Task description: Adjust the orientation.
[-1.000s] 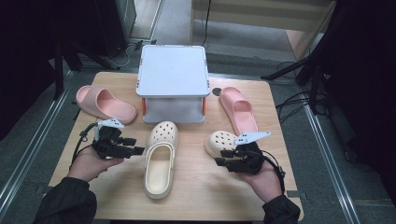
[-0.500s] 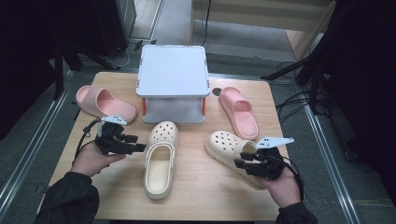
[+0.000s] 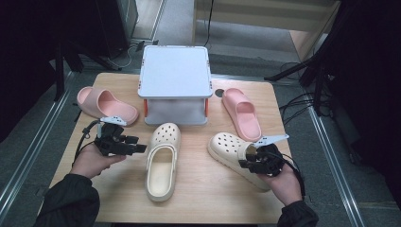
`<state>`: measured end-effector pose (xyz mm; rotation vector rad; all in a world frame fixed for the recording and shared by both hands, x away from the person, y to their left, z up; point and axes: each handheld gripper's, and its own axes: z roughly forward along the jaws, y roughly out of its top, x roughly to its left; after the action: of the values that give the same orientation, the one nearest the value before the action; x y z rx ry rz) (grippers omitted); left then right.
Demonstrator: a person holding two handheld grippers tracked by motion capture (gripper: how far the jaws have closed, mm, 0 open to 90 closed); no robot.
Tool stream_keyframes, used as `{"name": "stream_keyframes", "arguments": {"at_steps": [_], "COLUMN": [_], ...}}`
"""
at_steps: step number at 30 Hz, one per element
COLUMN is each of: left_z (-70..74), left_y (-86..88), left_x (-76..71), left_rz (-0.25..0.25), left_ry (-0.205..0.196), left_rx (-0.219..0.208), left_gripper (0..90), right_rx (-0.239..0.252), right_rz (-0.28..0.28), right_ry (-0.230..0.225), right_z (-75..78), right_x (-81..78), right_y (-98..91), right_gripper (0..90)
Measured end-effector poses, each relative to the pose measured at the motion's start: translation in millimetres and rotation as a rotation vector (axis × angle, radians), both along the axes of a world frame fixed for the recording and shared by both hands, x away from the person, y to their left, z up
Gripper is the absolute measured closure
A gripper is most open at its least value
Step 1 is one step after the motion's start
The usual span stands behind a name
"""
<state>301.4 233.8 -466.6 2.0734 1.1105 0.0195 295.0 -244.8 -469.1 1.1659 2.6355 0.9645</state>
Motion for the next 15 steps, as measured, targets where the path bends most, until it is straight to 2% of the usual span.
{"name": "stream_keyframes", "arguments": {"at_steps": [2,5,11,15], "left_z": [-0.3,-0.5,0.6,1.2], "left_y": [0.9,2.2,4.5,6.5], "left_x": [-0.6,-1.6,-4.2,-5.7], "left_rz": [0.002,0.007,0.015,0.024], "left_ry": [0.001,0.001,-0.008,-0.015], "left_rx": [-0.003,-0.001,-0.002,-0.001], "left_gripper": [42.4,42.6,42.7,42.7], "right_rx": [0.01,0.018,0.038,0.046], "right_rz": [0.013,0.037,0.031,0.017], "right_ry": [0.016,0.032,0.074,0.064], "right_z": [-1.9,-3.7,-1.2,6.4], "right_x": [4.2,8.1,12.4,14.6], "right_y": [2.3,6.6,13.9,24.5], "right_gripper": [67.9,76.6,77.9,77.9]}}
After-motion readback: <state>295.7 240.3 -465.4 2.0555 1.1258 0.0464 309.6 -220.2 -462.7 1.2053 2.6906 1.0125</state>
